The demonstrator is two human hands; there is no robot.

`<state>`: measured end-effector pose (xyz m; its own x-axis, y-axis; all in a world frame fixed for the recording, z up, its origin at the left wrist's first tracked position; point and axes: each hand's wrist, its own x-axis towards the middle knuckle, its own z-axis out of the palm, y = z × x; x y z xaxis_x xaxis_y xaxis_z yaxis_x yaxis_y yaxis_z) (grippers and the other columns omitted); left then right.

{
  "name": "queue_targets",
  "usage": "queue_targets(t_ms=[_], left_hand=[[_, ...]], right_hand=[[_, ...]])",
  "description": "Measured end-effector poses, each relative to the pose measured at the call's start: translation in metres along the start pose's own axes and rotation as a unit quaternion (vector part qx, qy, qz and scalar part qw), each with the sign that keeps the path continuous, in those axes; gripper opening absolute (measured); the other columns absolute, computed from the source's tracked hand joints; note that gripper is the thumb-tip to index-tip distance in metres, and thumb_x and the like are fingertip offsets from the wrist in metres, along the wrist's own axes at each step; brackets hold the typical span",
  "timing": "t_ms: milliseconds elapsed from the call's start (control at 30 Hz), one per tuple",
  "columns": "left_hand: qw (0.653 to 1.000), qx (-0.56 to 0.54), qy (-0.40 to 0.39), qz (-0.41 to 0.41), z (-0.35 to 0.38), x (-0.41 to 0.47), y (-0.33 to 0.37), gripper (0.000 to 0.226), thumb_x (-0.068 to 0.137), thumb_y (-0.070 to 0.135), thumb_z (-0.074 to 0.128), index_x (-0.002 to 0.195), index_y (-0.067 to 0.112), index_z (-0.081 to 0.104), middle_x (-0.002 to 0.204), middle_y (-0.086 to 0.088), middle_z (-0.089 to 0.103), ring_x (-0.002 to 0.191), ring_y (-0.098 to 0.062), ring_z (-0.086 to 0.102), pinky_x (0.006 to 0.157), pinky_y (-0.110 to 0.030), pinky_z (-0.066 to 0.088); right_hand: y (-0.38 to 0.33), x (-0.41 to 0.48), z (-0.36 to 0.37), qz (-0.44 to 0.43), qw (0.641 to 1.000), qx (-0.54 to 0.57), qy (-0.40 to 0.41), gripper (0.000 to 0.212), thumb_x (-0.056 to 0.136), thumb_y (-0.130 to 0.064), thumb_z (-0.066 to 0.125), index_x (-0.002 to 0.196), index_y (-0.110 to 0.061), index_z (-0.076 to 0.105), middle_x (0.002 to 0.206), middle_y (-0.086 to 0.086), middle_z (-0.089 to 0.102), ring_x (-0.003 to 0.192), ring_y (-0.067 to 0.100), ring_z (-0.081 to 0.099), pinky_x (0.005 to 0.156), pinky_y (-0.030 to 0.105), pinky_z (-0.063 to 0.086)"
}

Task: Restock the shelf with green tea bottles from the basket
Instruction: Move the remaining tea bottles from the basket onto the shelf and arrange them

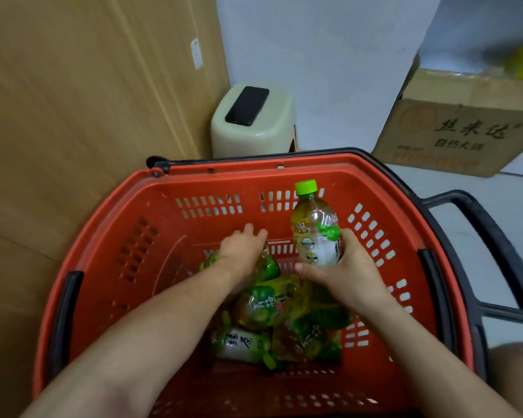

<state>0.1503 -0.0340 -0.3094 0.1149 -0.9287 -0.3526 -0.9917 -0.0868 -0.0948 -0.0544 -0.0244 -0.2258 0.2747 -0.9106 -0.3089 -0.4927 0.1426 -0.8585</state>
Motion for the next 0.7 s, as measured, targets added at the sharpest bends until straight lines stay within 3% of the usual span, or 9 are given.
queue_targets(t_ms=[167,267,333,400,467,533,567,600,700], left_hand=[[0.969,-0.197,0.086,-0.123,-0.086,-0.068,-0.055,0.063,0.068,0.045,0.072,0.119,0.026,0.041,0.11,-0.008,0.059,0.101,-0.033,0.06,0.078,-0.035,0.044],[0.902,-0.345,0.177,-0.192,-0.128,-0.123,-0.069,0.039,0.07,0.043,0.071,0.104,0.034,0.053,0.1,0.003,0.065,0.092,-0.025,0.064,0.079,-0.033,0.049],[0.799,-0.5,0.248,-0.224,-0.144,-0.162,-0.07,0.028,0.072,0.035,0.073,0.092,0.031,0.054,0.089,0.005,0.067,0.076,-0.024,0.068,0.073,-0.04,0.057],[0.657,-0.657,0.283,-0.238,-0.152,-0.203,-0.066,0.025,0.077,0.026,0.071,0.096,0.026,0.054,0.093,-0.005,0.069,0.065,-0.025,0.069,0.065,-0.042,0.06],[0.54,-0.766,0.257,-0.236,-0.155,-0.243,-0.058,0.027,0.081,0.023,0.067,0.104,0.02,0.052,0.094,-0.012,0.071,0.065,-0.03,0.071,0.063,-0.041,0.059],[0.474,-0.833,0.197,-0.207,-0.156,-0.281,-0.052,0.037,0.073,0.024,0.07,0.106,0.021,0.054,0.096,-0.012,0.07,0.079,-0.035,0.071,0.068,-0.045,0.058],[0.476,-0.841,0.177,-0.185,-0.157,-0.299,-0.049,0.044,0.065,0.025,0.074,0.106,0.023,0.057,0.102,-0.012,0.069,0.087,-0.033,0.069,0.072,-0.046,0.057],[0.501,-0.832,0.175,-0.162,-0.158,-0.316,-0.049,0.05,0.057,0.024,0.078,0.103,0.025,0.059,0.106,-0.01,0.067,0.091,-0.029,0.067,0.075,-0.047,0.055],[0.605,-0.767,0.181,-0.113,-0.171,-0.36,-0.054,0.053,0.055,0.027,0.078,0.106,0.026,0.064,0.102,-0.004,0.069,0.083,-0.019,0.065,0.075,-0.039,0.052]], right_hand=[[-0.011,-0.006,-0.001,0.018,0.999,0.031,-0.032,0.067,0.059,-0.033,0.087,0.112,-0.023,0.047,0.1,-0.005,0.063,0.091,0.018,0.064,0.081,0.041,0.057],[-0.021,-0.019,-0.002,0.025,0.987,0.132,-0.085,0.066,0.056,-0.024,0.087,0.113,-0.016,0.054,0.1,0.005,0.069,0.087,0.024,0.069,0.08,0.043,0.058],[-0.032,-0.032,-0.001,0.029,0.969,0.217,-0.119,0.071,0.05,-0.022,0.086,0.115,-0.013,0.057,0.101,0.01,0.071,0.089,0.028,0.071,0.081,0.045,0.057],[-0.049,-0.049,0.003,0.024,0.937,0.305,-0.168,0.073,0.052,-0.019,0.084,0.119,-0.009,0.057,0.105,0.015,0.071,0.093,0.033,0.069,0.084,0.047,0.055],[-0.074,-0.07,0.007,-0.002,0.902,0.368,-0.224,0.071,0.057,-0.018,0.083,0.122,-0.007,0.056,0.111,0.019,0.069,0.099,0.035,0.067,0.088,0.05,0.053],[-0.104,-0.091,0.014,-0.042,0.862,0.427,-0.271,0.079,0.051,-0.023,0.091,0.121,-0.006,0.057,0.113,0.019,0.068,0.099,0.033,0.066,0.086,0.048,0.055],[-0.119,-0.101,0.017,-0.064,0.843,0.447,-0.292,0.083,0.046,-0.025,0.094,0.119,-0.005,0.059,0.112,0.019,0.068,0.097,0.031,0.067,0.082,0.046,0.057],[-0.134,-0.112,0.019,-0.083,0.829,0.457,-0.311,0.083,0.043,-0.025,0.094,0.116,-0.005,0.061,0.111,0.018,0.069,0.097,0.03,0.068,0.079,0.043,0.057],[-0.168,-0.144,0.023,-0.149,0.819,0.428,-0.352,0.075,0.045,-0.027,0.094,0.112,-0.009,0.066,0.114,0.018,0.068,0.103,0.031,0.066,0.084,0.041,0.056]])
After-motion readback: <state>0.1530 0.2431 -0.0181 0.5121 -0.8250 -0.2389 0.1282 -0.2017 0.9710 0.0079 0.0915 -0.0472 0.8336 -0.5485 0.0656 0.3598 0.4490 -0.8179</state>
